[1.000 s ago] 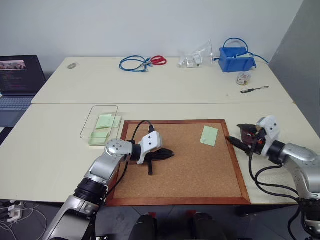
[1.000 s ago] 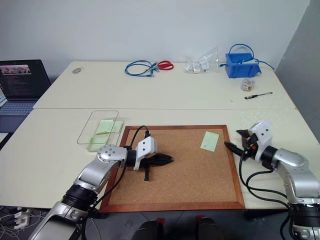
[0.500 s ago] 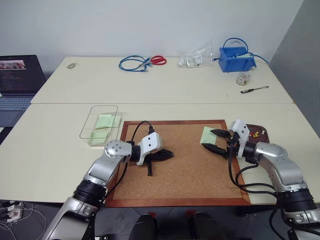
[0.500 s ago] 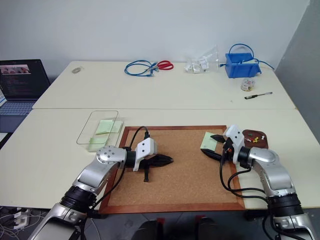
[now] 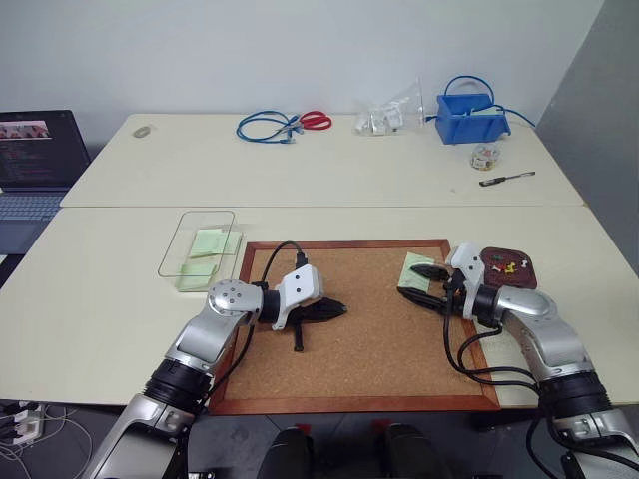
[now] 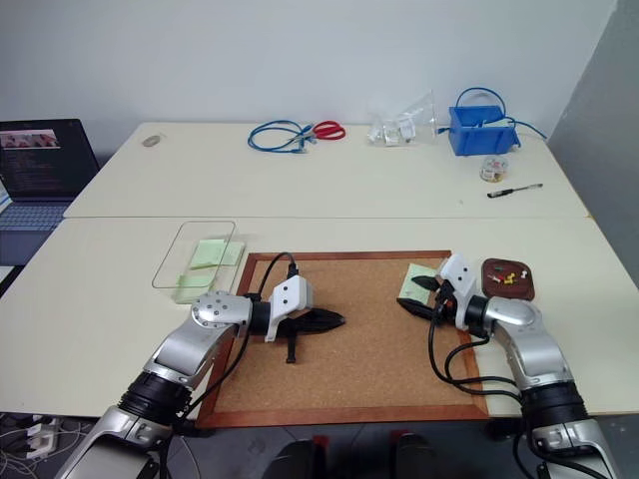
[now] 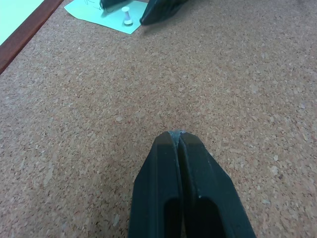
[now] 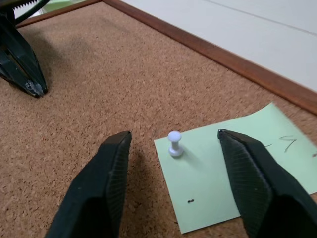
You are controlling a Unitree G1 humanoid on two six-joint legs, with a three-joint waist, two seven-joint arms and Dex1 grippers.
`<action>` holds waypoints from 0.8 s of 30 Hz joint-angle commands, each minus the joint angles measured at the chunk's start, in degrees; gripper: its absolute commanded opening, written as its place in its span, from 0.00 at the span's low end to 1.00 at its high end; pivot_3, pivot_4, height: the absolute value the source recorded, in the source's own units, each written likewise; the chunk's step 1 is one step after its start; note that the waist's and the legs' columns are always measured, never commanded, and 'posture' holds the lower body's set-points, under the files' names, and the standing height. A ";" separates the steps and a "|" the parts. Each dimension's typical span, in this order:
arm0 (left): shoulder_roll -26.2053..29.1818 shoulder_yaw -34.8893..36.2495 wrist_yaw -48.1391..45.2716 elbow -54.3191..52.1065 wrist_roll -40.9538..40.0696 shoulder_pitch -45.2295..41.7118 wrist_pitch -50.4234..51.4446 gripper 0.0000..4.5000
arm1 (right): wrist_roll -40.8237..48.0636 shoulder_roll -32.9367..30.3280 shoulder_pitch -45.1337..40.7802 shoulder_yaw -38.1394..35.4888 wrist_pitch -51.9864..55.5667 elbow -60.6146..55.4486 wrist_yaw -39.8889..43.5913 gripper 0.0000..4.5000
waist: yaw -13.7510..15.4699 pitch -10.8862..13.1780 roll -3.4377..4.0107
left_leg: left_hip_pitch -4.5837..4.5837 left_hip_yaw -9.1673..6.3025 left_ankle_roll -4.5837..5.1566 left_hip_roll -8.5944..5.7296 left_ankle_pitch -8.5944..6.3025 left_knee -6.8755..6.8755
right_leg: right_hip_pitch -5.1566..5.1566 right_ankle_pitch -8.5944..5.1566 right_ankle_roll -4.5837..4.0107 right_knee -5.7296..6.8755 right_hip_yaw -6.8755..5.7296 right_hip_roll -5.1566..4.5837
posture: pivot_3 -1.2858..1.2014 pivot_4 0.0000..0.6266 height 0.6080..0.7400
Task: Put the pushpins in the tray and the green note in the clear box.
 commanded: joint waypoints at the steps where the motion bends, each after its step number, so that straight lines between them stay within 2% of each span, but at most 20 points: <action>1: 1.42 -4.03 -2.07 2.82 3.07 2.95 1.94 0.00 | -0.51 -0.25 -1.01 0.02 -1.72 -0.51 1.22 0.45 | 0.00 0.00 0.00 | 0.00 0.00 0.00 0.00 0.00 0.00 | 0.00 0.00 0.00 0.00 -0.01 0.00 | 0.52 0.24 1.00; 6: 1.24 -4.12 -1.97 2.66 3.01 3.01 2.15 0.00 | -0.86 0.00 -1.08 -0.19 -2.10 -0.19 1.25 0.21 | 0.00 0.00 0.00 | 0.00 -0.01 0.00 0.00 0.00 0.00 | 0.00 0.00 0.00 0.00 -0.01 0.00 | 0.52 0.24 1.00; 11: 1.13 -4.23 -2.02 2.83 3.07 2.88 2.12 0.00 | -1.08 0.26 -1.42 -0.44 -2.47 0.59 0.93 0.02 | 0.00 0.00 0.00 | 0.00 0.00 0.00 0.00 0.00 0.00 | 0.00 0.00 0.00 0.00 -0.01 0.00 | 0.52 0.24 1.00; 16: 1.14 -4.28 -2.00 2.95 3.16 2.86 2.05 0.00 | -1.68 0.30 -1.32 -0.38 -2.99 0.37 0.22 0.02 | 0.00 0.00 0.00 | 0.00 0.00 0.00 0.00 0.00 0.00 | 0.00 0.00 0.00 0.00 -0.01 0.00 | 0.52 0.24 1.00; 24: 1.22 -4.24 -1.93 3.01 3.21 2.99 1.97 0.00 | 2.01 -1.82 -2.45 -3.88 2.24 -7.72 -0.54 0.02 | 0.00 0.00 0.00 | 0.00 0.00 0.00 0.00 0.00 0.00 | -0.01 0.00 0.00 0.02 0.00 0.00 | 0.52 0.24 1.00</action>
